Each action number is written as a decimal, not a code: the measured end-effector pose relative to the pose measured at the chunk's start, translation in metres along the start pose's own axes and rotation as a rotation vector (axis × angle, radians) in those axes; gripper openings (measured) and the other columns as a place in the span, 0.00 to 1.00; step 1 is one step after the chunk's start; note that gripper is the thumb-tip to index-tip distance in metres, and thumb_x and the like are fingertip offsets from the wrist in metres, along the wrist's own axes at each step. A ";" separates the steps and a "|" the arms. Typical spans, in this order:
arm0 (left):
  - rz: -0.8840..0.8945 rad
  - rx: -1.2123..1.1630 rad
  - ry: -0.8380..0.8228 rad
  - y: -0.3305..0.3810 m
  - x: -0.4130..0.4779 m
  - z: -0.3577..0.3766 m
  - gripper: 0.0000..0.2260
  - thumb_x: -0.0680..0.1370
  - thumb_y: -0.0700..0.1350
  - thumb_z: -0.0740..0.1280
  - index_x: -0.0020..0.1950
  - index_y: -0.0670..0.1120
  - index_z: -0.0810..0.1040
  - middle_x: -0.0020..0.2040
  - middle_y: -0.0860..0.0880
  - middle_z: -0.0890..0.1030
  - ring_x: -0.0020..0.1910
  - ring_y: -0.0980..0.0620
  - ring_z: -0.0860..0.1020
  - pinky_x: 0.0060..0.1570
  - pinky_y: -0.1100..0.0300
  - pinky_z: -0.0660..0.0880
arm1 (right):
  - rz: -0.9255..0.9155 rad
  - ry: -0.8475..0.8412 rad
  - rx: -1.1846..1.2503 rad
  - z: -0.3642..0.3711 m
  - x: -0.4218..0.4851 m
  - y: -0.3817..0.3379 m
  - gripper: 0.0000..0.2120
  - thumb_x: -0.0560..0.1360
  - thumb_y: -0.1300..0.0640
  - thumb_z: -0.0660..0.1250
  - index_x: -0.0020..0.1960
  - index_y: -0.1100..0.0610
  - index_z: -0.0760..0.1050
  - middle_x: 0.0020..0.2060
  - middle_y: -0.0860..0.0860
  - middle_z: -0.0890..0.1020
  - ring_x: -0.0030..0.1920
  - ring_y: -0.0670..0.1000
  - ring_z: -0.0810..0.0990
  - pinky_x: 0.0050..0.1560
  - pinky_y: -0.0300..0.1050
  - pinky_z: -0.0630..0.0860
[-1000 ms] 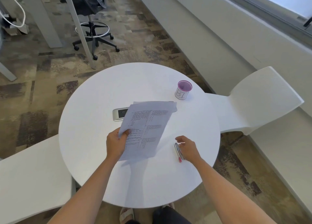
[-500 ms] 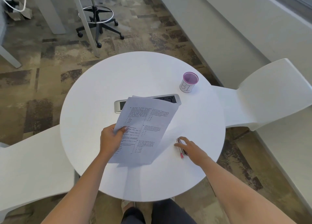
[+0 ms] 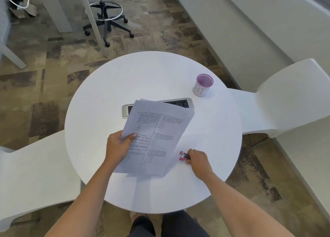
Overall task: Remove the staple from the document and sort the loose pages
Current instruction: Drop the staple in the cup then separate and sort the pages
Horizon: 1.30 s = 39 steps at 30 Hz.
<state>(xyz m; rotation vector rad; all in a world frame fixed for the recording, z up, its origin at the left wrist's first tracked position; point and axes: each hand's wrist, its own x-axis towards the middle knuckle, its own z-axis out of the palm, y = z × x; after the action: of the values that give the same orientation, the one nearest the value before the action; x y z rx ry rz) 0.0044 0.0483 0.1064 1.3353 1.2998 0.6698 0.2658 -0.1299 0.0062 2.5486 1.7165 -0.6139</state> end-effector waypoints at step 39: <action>0.008 -0.358 -0.093 -0.015 -0.013 0.019 0.05 0.73 0.44 0.73 0.49 0.50 0.83 0.44 0.58 0.86 0.42 0.62 0.83 0.39 0.71 0.76 | 0.310 0.341 1.473 -0.096 -0.019 -0.069 0.03 0.73 0.60 0.74 0.46 0.57 0.82 0.38 0.44 0.85 0.35 0.39 0.79 0.35 0.28 0.73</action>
<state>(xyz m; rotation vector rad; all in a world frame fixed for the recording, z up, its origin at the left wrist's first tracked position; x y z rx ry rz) 0.0144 0.0278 0.0919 1.0656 1.0426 0.7945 0.2287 -0.0982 0.1154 3.8080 0.8183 -2.0835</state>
